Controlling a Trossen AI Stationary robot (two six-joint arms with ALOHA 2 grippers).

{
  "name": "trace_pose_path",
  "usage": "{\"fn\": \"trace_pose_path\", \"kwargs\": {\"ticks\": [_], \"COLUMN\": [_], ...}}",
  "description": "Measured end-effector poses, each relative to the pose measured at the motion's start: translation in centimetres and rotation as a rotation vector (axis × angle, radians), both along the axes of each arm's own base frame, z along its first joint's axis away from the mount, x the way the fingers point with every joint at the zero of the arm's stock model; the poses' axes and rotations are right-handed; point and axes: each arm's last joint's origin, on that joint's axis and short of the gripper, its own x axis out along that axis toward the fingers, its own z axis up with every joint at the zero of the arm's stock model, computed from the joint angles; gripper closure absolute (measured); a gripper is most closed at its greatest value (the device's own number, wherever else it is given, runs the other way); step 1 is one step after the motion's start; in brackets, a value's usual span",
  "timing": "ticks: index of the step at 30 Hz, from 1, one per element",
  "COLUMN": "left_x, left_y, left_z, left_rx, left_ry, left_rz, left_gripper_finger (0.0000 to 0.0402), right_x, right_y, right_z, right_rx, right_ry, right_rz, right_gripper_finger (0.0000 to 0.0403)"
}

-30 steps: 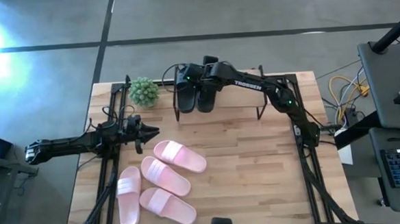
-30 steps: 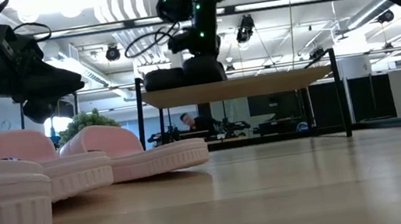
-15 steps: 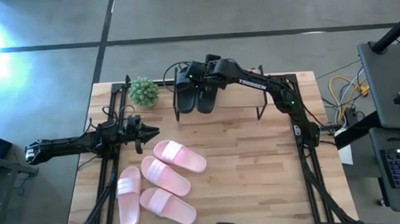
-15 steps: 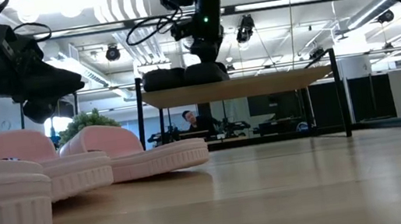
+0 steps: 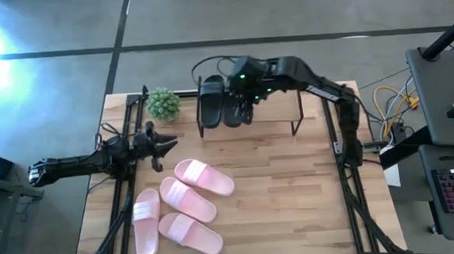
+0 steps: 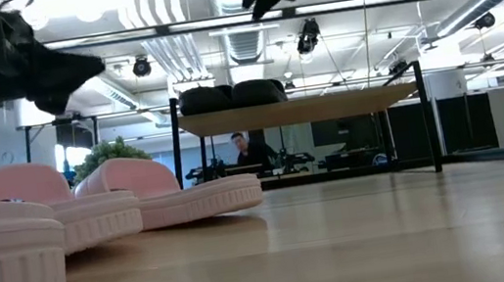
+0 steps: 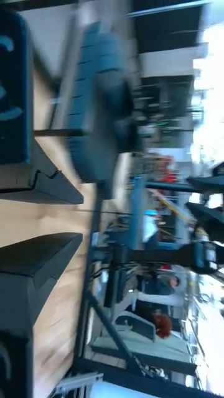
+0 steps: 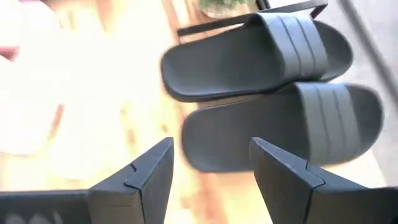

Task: Pick and place slides into the shelf
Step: Put the pink slipper on the shelf

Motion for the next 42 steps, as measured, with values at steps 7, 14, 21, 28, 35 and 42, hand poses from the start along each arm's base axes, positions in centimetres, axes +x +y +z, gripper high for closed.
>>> {"fn": "trace_pose_path", "kwargs": {"ticks": [7,14,21,28,35,42], "left_x": [-0.2,-2.0,-4.2,-3.9,-2.0,0.4], "left_y": [0.0,-0.1,0.4,0.3,0.0,-0.3], "left_z": [1.1,5.0,6.6,6.5,6.5,8.5], "left_rx": [0.030,-0.422,-0.589,-0.561,-0.500,-0.615], "left_ry": [-0.115,-0.690,-1.053,-1.010,-0.751,-0.229], "left_rz": [0.006,-0.117,0.004,-0.006,-0.151,-0.210], "left_gripper_finger": [0.0332,0.0332,0.0332,0.0332,0.0332,0.0332], "right_x": [-2.6,-3.6,-3.3,-3.0,-2.8,-3.1], "right_y": [1.7,2.1,2.1,2.4,4.2,5.6], "right_z": [2.6,2.4,1.8,0.8,0.6,0.3], "right_rx": [0.020,0.030,0.031,0.042,0.056,0.096], "right_ry": [-0.055,0.027,0.053,0.092,0.127,0.182], "right_rz": [-0.031,-0.059,-0.052,-0.043,0.006,-0.017], "right_gripper_finger": [0.0200,0.0200,0.0200,0.0199,0.0199,0.0199]}}
